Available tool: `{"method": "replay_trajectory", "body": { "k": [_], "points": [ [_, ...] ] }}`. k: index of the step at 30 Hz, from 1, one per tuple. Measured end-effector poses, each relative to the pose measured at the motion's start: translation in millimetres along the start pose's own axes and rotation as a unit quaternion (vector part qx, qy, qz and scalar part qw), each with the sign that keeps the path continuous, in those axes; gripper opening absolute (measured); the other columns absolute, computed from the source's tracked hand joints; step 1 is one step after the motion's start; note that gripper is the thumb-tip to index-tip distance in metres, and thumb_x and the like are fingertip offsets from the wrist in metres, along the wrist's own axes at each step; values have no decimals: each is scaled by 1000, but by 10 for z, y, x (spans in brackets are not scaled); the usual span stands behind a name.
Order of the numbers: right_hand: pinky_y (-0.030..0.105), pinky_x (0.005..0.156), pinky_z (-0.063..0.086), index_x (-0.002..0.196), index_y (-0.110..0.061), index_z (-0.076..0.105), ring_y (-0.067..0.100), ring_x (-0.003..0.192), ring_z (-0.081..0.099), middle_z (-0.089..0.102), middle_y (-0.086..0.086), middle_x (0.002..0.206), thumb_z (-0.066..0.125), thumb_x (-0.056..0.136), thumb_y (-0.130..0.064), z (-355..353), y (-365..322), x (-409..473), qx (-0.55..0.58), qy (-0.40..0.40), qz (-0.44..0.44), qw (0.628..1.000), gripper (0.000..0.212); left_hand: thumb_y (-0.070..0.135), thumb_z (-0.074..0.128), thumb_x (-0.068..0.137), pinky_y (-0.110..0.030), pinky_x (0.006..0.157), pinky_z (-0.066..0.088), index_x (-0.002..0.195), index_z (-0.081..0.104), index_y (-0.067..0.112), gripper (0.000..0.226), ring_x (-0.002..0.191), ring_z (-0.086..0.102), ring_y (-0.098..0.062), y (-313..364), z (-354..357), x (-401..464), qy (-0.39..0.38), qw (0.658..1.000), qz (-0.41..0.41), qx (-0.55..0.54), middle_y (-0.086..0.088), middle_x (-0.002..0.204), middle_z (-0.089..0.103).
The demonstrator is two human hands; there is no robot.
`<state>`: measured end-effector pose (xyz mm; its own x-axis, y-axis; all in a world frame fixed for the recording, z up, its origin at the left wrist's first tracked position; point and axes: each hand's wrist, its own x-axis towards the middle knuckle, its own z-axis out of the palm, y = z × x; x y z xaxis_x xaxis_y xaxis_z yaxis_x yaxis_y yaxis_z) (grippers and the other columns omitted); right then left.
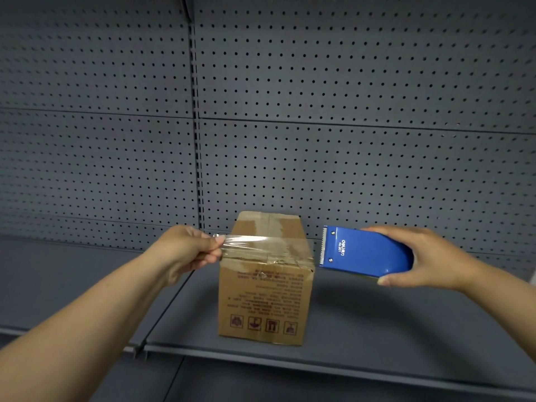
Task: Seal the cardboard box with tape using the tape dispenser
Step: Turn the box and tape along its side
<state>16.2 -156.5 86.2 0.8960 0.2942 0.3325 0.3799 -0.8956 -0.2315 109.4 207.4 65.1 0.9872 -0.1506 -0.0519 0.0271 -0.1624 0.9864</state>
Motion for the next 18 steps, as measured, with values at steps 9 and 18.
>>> {"method": "replay_trajectory", "body": {
  "k": [9,18],
  "points": [
    [13,81,40,109,-71,33,-16,105,46,40,-48,118,68,52,-59,76,24,2,19,-16,11,1000,68,16,63,85,-15,48,45,67,60,6,21,41,54,-5,-131,-9,52,-23,999,-8,33,2,47,62],
    [16,78,44,112,-65,37,-8,102,53,50,-37,115,69,55,-54,168,42,43,37,-24,16,999,66,18,61,86,-19,49,41,61,52,10,28,41,47,-8,-306,-34,92,-34,999,-22,25,1,46,55]
  ]
}}
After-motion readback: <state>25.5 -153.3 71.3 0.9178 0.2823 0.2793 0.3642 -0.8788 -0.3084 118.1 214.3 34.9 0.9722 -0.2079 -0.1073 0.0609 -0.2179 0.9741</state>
